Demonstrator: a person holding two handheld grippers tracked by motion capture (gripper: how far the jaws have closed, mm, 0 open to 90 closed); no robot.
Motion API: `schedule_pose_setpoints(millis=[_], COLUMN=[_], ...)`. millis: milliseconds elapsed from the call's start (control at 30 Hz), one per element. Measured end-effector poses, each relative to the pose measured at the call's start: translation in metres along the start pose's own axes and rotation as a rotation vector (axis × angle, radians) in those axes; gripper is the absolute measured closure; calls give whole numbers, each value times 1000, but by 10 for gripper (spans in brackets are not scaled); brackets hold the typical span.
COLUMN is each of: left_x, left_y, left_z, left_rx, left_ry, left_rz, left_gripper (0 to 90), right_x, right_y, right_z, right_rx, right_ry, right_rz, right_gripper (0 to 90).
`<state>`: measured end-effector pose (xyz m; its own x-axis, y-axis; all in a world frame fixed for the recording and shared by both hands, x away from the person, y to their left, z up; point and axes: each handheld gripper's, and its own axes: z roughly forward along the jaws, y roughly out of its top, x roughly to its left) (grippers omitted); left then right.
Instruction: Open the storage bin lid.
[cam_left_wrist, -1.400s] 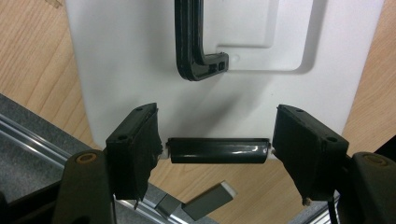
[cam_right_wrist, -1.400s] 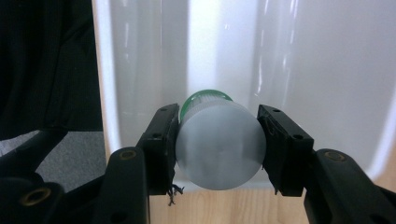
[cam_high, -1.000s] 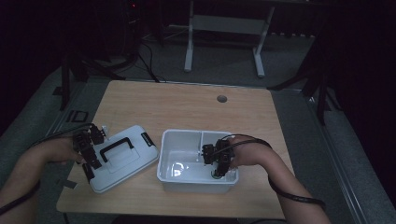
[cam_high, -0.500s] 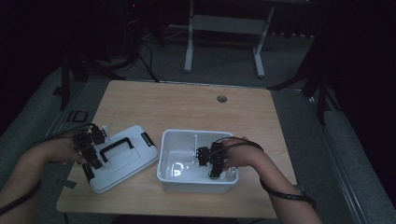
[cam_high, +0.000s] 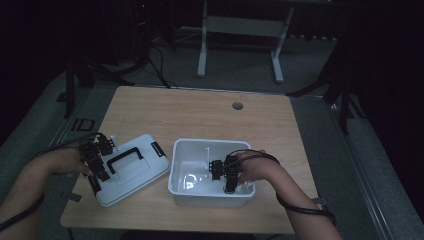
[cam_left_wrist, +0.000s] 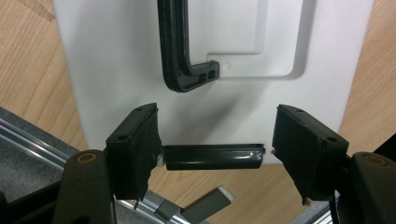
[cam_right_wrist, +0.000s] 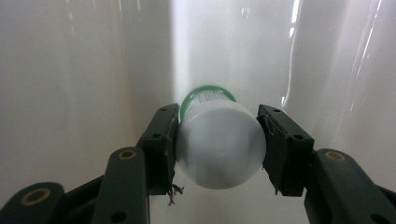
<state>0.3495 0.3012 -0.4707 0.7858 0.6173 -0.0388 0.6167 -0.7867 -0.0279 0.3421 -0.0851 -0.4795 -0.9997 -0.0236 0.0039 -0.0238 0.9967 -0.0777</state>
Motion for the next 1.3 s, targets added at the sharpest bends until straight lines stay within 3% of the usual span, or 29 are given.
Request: schedule_pose_setpoints(millis=[433, 600, 733, 933, 1033, 1300], left_x=[0, 0, 0, 0, -1, -1], left_y=[1, -1, -2, -1, 0, 2], left_z=[-1, -1, -3, -2, -1, -1], left_rx=[-3, 2, -2, -3, -5, -28], left_ry=[-2, 1, 1, 0, -14, -6], left_rz=[3, 1, -3, 0, -4, -9], left_gripper=[311, 311, 311, 311, 311, 308], right_x=[1, 0, 0, -2, -1, -1], right_y=[1, -2, -6, -15, -22, -53], right_z=[-6, -22, -34, -55, -66, -103], right_rx=[-3, -49, -70, -106, -107, -203], right_ry=[-9, -4, -28, -44, -66, -70], right_rz=[-21, -12, -28, 3, 24, 77], right_gripper=[441, 441, 422, 388, 319, 147])
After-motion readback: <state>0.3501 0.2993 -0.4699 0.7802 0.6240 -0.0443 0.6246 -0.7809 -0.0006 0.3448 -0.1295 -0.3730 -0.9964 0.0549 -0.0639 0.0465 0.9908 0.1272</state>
